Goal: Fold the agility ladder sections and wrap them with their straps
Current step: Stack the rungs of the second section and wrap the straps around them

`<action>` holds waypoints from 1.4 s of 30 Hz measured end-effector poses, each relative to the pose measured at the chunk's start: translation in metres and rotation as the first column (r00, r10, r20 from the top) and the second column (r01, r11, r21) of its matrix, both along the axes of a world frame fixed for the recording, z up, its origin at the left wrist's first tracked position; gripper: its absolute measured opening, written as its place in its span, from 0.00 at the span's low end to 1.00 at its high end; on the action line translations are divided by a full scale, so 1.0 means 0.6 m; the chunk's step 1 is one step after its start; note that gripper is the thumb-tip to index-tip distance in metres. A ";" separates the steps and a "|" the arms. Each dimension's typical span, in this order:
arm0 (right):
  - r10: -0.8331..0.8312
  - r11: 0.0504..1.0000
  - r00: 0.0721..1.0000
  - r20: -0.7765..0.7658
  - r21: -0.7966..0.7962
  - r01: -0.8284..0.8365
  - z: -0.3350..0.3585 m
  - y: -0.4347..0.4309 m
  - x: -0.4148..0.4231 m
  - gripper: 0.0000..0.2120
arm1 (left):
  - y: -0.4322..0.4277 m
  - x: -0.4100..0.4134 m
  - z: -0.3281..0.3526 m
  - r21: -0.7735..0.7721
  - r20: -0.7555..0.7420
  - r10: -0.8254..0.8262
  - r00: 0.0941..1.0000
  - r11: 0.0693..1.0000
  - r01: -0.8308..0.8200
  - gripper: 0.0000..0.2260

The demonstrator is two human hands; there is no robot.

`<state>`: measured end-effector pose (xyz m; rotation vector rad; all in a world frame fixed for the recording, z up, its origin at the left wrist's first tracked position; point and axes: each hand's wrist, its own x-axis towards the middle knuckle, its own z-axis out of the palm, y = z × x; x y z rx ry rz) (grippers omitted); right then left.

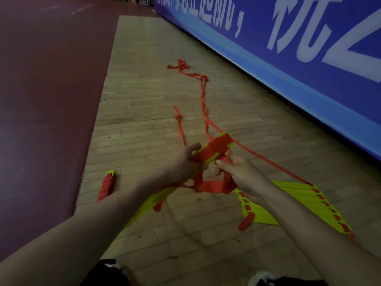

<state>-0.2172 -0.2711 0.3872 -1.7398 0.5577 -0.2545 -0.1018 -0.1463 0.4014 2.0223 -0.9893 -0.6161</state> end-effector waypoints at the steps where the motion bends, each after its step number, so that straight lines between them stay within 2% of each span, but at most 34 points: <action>1: -0.020 0.997 1.000 -0.020 -0.080 0.018 -0.003 -0.001 0.001 0.14 | -0.002 -0.005 -0.007 0.062 0.178 -0.011 0.984 0.998 0.000 0.19; 3: -0.035 0.993 0.999 -0.038 -0.117 0.030 -0.005 0.000 0.007 0.14 | -0.003 -0.014 -0.012 0.138 0.506 -0.029 0.862 0.989 -0.048 0.19; 5: -0.052 0.999 0.998 -0.024 0.000 0.052 -0.002 0.004 0.011 0.12 | -0.003 -0.019 -0.016 0.126 0.710 -0.030 0.703 0.988 -0.085 0.17; 8: -0.091 0.987 0.996 -0.005 0.134 0.091 0.012 0.009 0.013 0.10 | -0.005 -0.027 -0.021 0.098 0.819 -0.041 0.572 0.993 -0.069 0.18; 11: -0.185 0.948 0.982 0.040 0.269 0.168 0.020 0.009 0.013 0.13 | -0.006 -0.028 -0.029 0.098 0.861 -0.065 0.504 0.994 -0.039 0.19; 12: -0.213 0.938 0.976 0.051 0.291 0.189 0.020 0.010 0.014 0.14 | -0.007 -0.027 -0.032 0.103 0.870 -0.073 0.488 0.994 -0.035 0.20; 14: -0.247 0.949 0.968 0.044 0.213 0.233 0.013 0.010 0.016 0.14 | -0.008 -0.027 -0.038 0.104 0.876 -0.081 0.475 0.994 -0.023 0.21; 17: -0.279 0.950 0.959 0.045 0.159 0.268 0.007 0.015 0.019 0.13 | -0.011 -0.026 -0.045 0.078 0.837 -0.057 0.544 0.997 -0.015 0.20; 19: -0.277 0.947 0.958 0.075 0.191 0.259 0.007 0.018 0.020 0.15 | -0.013 -0.017 -0.054 0.035 0.764 -0.033 0.644 0.999 0.010 0.19; 22: -0.282 0.945 0.950 0.136 0.210 0.251 0.007 0.014 0.020 0.17 | -0.013 -0.009 -0.060 -0.008 0.492 -0.079 0.867 0.995 0.095 0.21; 24: -0.301 0.941 0.941 0.154 0.207 0.267 0.007 0.003 0.017 0.19 | -0.005 0.002 -0.054 0.086 0.248 -0.153 0.957 0.987 0.136 0.24; 25: -0.316 0.937 0.935 0.159 0.206 0.281 0.009 -0.005 0.013 0.23 | 0.002 0.011 -0.054 0.126 0.131 -0.186 0.974 0.977 0.169 0.25; 26: -0.331 0.932 0.929 0.166 0.210 0.295 0.011 -0.014 0.010 0.25 | 0.011 0.021 -0.055 0.158 0.050 -0.207 0.977 0.968 0.197 0.25; 28: -0.363 0.916 0.913 0.185 0.252 0.313 0.017 -0.034 0.004 0.27 | 0.028 0.044 -0.064 0.201 -0.003 -0.225 0.974 0.954 0.221 0.29; 32: -0.400 0.888 0.905 0.147 0.308 0.342 0.014 -0.069 0.001 0.18 | 0.051 0.061 -0.087 0.326 -0.009 -0.241 0.970 0.917 0.231 0.35; 36: -0.350 0.923 0.934 0.068 0.198 0.331 0.011 -0.075 0.002 0.24 | 0.051 0.059 -0.101 0.496 0.097 -0.319 0.943 0.837 0.232 0.35; 37: -0.353 0.926 0.934 0.048 0.163 0.342 0.014 -0.074 0.003 0.22 | 0.047 0.057 -0.102 0.516 0.106 -0.340 0.934 0.822 0.240 0.34; 39: -0.374 0.922 0.927 0.031 0.118 0.368 0.020 -0.074 0.004 0.14 | 0.039 0.052 -0.104 0.540 0.075 -0.358 0.931 0.799 0.264 0.33; 42: -0.414 0.908 0.910 0.008 0.066 0.413 0.022 -0.081 0.004 0.16 | 0.035 0.049 -0.115 0.610 0.015 -0.387 0.922 0.734 0.298 0.30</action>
